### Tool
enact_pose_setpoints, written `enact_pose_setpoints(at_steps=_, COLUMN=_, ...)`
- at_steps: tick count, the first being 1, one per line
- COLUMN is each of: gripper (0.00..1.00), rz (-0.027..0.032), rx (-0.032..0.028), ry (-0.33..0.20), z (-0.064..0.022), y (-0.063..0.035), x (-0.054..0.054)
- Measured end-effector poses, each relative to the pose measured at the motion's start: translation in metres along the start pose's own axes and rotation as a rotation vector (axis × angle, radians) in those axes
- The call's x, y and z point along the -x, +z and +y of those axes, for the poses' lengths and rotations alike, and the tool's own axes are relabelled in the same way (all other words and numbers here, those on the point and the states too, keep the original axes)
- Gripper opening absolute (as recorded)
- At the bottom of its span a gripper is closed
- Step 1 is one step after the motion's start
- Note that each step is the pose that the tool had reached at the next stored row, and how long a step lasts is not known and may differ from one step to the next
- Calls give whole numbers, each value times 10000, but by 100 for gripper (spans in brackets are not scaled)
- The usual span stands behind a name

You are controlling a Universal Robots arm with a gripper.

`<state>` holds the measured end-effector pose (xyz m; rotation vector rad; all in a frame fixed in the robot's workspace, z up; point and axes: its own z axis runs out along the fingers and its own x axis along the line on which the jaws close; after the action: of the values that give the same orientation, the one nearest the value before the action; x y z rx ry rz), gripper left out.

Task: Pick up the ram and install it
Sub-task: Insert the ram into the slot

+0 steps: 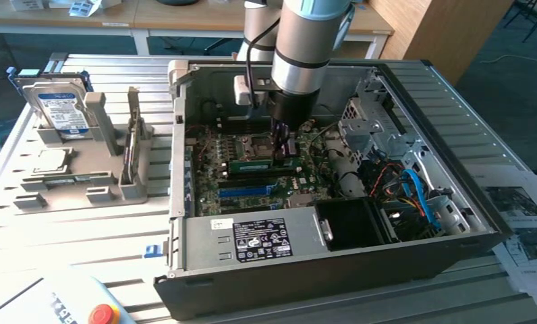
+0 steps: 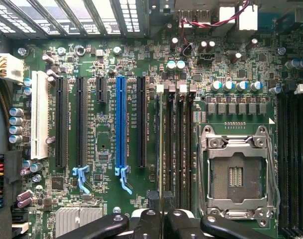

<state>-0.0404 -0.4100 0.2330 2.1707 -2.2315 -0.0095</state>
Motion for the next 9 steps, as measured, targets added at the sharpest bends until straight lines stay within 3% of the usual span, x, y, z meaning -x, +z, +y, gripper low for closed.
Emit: enact_pose_setpoints(at_steps=9, gripper=12, rz=0, rx=0, ry=3, z=-1, y=11, x=0)
